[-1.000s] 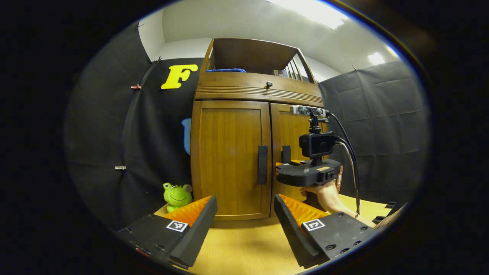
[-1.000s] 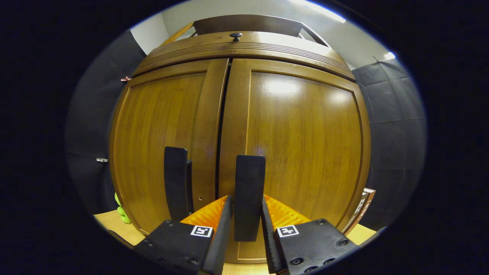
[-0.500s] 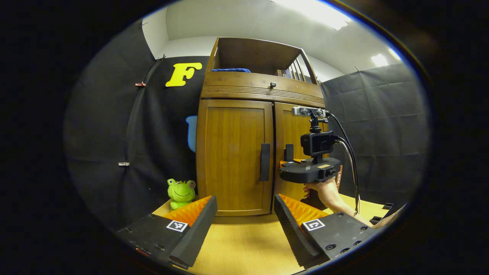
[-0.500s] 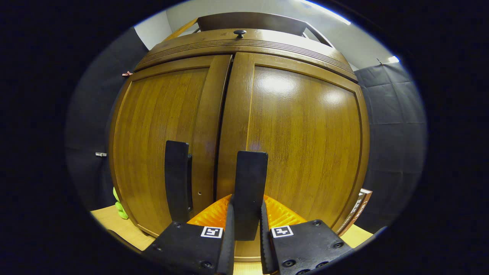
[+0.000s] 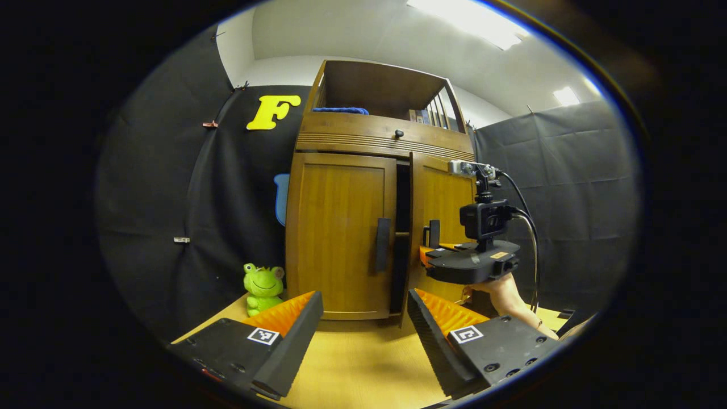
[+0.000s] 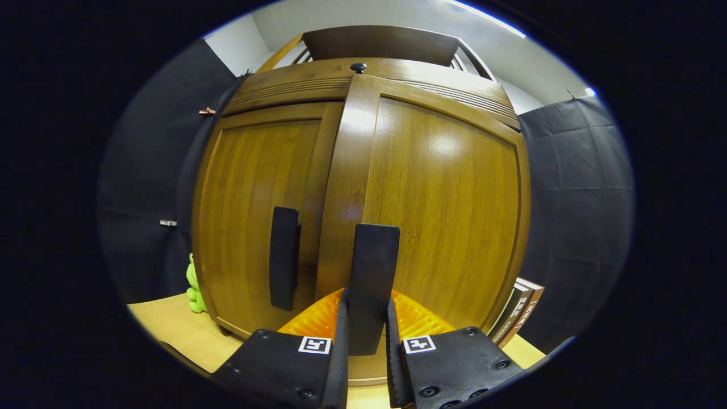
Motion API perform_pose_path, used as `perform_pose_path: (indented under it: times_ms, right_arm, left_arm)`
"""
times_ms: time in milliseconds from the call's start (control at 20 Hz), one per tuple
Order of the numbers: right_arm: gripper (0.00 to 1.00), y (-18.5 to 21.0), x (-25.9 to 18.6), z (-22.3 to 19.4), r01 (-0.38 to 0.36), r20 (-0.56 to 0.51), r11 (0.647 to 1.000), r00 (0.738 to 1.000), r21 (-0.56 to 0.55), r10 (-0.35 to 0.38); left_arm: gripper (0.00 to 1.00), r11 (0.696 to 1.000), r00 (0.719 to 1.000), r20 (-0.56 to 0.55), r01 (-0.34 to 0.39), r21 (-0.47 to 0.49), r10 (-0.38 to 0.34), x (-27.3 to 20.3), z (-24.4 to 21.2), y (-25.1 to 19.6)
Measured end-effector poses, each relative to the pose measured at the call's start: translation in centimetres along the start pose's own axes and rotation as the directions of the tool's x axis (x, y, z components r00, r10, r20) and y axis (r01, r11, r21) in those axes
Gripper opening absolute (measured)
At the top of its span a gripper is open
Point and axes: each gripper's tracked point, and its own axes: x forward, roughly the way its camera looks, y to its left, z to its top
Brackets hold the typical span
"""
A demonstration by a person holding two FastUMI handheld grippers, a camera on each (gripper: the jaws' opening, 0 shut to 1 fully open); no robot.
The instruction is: Open the right door of the double-door shoe cabinet with the right hand, and open the left door with the left hand.
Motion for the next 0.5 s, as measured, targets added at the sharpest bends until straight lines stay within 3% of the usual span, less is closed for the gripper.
perform_pose_path:
  times_ms: [350, 500]
  right_arm:
    - [0.31, -3.1, -6.1, 0.3, -0.043, -0.025, 0.999, 0.999, -0.026, 0.042]
    - [0.27, -4.8, -8.2, 0.3, -0.035, -0.02, 0.999, 0.999, -0.041, 0.034]
  left_arm:
    - [0.95, 0.994, 0.994, 0.016, 0.107, -0.019, -0.107, 0.1, 0.0, -4.4]
    - [0.93, 0.985, 0.986, 0.027, 0.165, -0.037, -0.165, 0.5, 0.2, -6.6]
